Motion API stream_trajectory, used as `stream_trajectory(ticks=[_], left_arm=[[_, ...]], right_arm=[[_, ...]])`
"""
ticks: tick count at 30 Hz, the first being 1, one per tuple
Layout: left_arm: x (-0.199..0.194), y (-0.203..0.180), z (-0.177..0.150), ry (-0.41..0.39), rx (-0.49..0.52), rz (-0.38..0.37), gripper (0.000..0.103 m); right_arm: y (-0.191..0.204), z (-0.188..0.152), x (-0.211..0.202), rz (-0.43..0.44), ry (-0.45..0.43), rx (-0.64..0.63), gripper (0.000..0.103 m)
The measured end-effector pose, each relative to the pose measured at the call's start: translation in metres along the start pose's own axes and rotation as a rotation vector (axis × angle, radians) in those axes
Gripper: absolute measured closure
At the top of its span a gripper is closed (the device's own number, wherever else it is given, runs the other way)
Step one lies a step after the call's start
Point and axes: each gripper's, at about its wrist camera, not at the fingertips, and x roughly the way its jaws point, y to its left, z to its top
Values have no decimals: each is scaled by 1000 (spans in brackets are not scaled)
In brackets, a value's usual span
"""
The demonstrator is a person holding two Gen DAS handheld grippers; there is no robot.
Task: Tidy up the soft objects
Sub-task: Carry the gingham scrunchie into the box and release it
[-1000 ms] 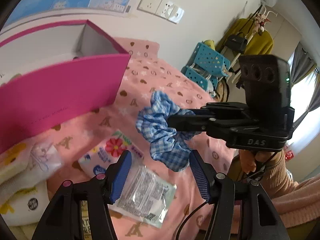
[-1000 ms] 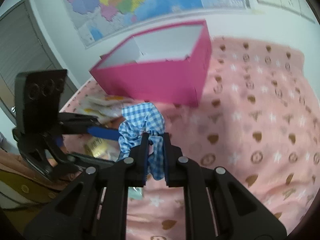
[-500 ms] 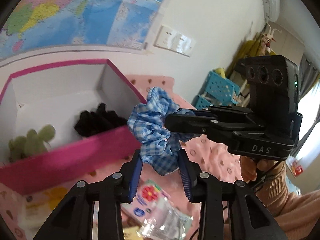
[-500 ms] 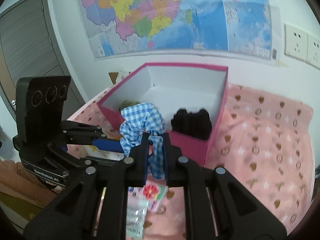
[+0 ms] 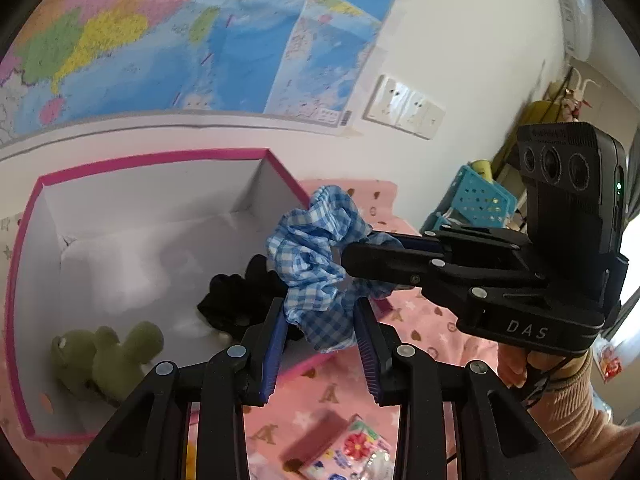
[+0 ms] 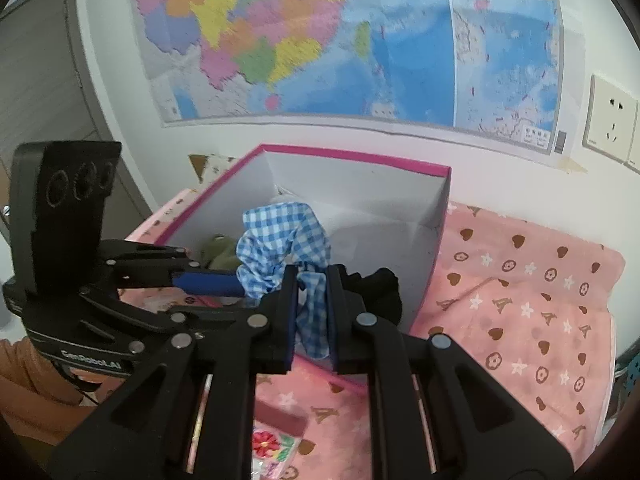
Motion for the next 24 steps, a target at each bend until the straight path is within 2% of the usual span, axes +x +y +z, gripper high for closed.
stream_trajectory(ticks=[9, 11, 12, 13, 24], left_arm=[[25, 17, 4, 60, -41, 41, 70], [27, 22, 3, 65, -61, 56, 70], [26, 23, 2, 63, -64, 63, 70], [26, 24, 1, 60, -65, 73, 68], [-4, 22, -16, -5, -26, 124, 65]], right_arm=[[-14, -1, 29, -50, 80, 32, 86], [-15, -2, 35, -86, 99, 34, 73], [-16, -3, 36, -108, 101, 33, 62], [-16, -4, 35, -131, 98, 29, 58], [-10, -17, 5, -111, 31, 31, 58]])
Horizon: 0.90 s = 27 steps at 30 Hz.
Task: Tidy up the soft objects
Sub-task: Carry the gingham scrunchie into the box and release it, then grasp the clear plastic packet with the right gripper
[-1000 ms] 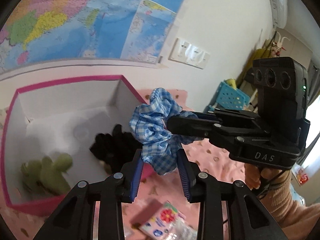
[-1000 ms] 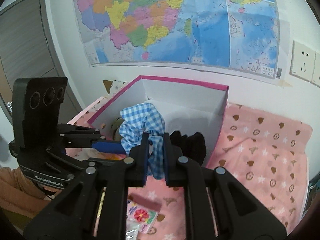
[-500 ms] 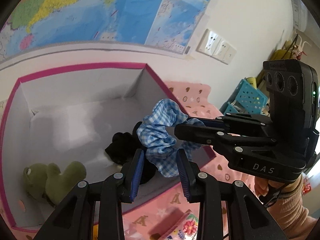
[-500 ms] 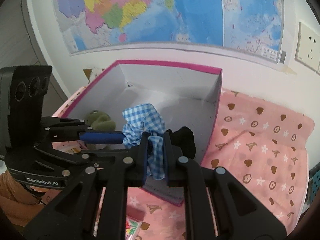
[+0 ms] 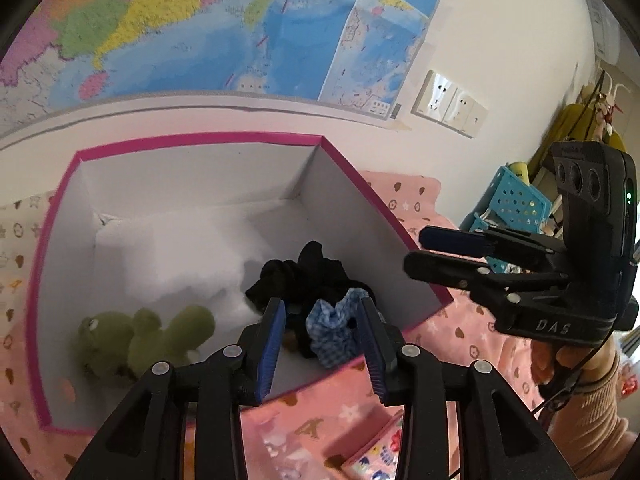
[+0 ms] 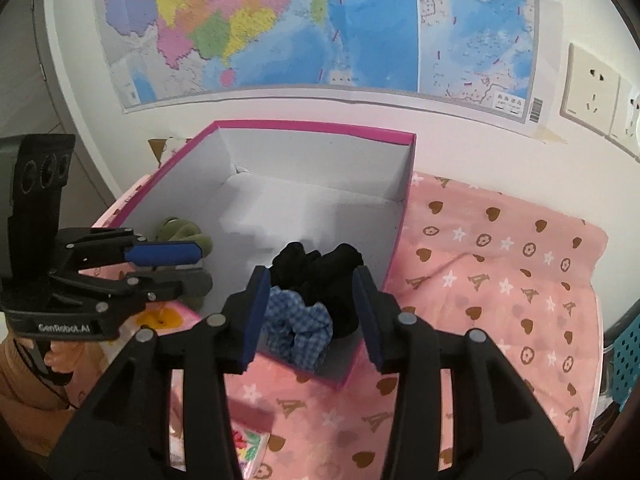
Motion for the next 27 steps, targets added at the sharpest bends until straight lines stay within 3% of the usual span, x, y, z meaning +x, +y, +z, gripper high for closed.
stream_trajectory(ticks=[8, 14, 27], left_arm=[[-34, -8, -15, -69, 37, -5, 57], [-53, -16, -38, -77, 63, -25, 53], [-44, -16, -93, 20, 1, -109, 52]], right_arm=[[10, -22, -35, 111, -55, 14, 56], [18, -51, -48, 189, -38, 26, 51], [23, -157, -17, 319, 193, 155, 51]])
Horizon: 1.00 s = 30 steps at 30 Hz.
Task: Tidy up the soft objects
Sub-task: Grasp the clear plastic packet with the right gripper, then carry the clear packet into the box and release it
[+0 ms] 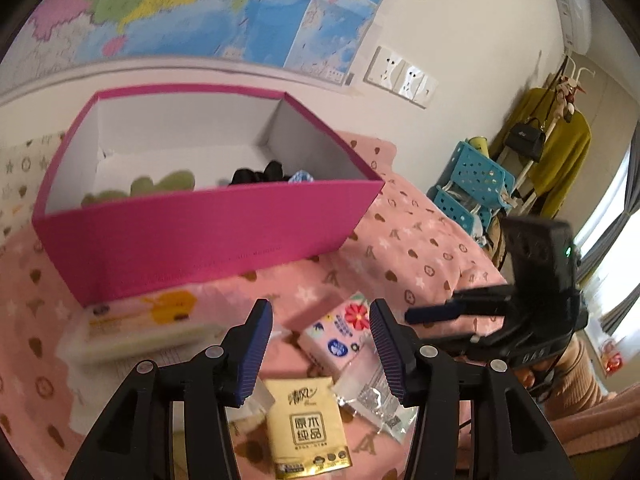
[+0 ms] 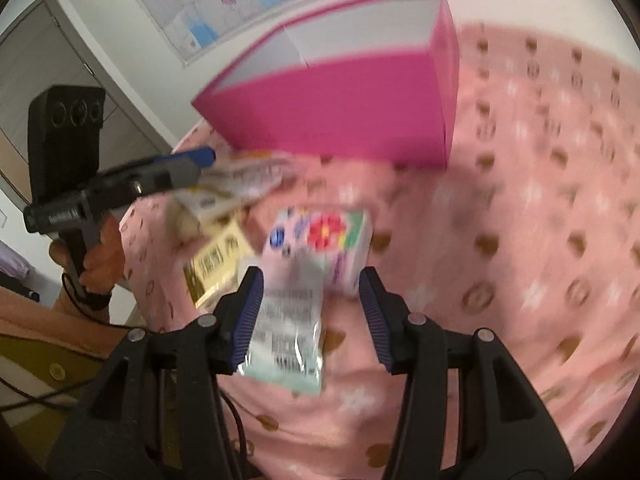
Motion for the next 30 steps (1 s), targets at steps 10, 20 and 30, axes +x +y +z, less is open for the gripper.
stream_trajectory(ticks=[10, 20, 30], left_arm=[[2, -2, -15, 20, -18, 1, 52], [7, 5, -24, 48, -45, -6, 52], [11, -1, -28, 70, -27, -63, 48]], right_arm=[[1, -8, 24, 78, 26, 15, 51], [7, -10, 12, 86, -6, -13, 80], [11, 1, -10, 105, -110, -6, 92]])
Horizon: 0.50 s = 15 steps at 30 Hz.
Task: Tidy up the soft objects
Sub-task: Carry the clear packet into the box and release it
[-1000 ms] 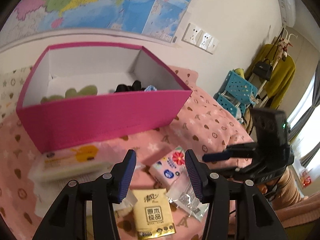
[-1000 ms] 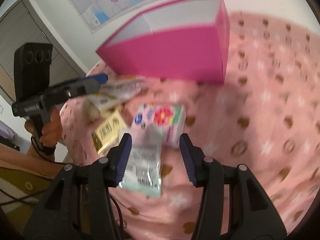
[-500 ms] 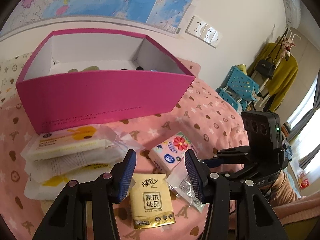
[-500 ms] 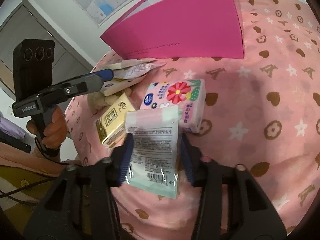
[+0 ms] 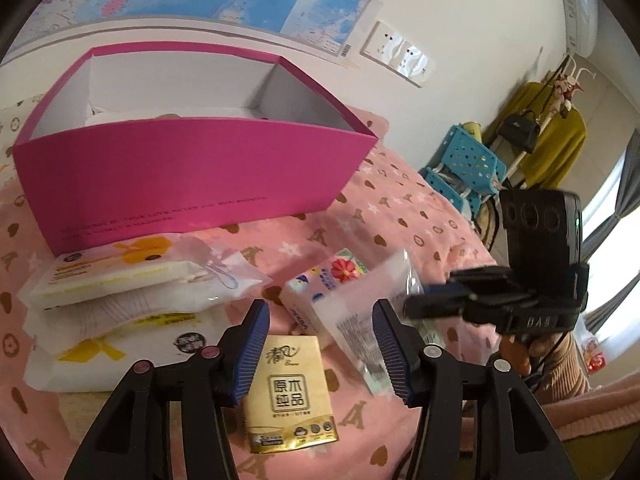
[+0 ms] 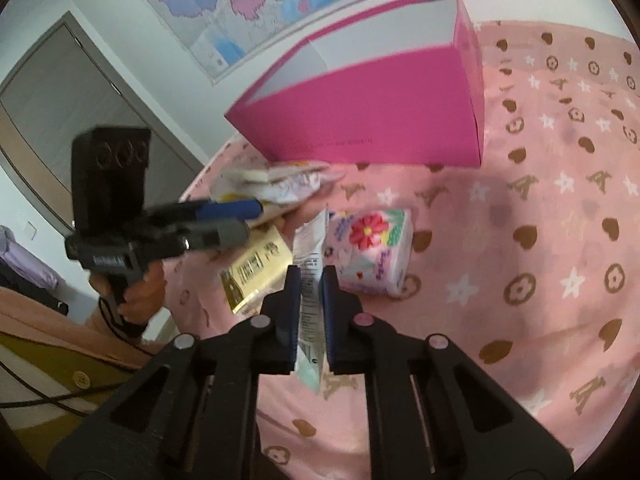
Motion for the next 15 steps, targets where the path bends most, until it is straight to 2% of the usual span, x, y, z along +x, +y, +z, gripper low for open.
stream_trajectory(ticks=[10, 15], left_arm=[[13, -13, 0, 45, 44, -72, 45], [16, -12, 10, 45, 52, -90, 44]], right_arm=[[3, 23, -13, 56, -98, 22, 92], [12, 43, -18, 77, -134, -19, 92]])
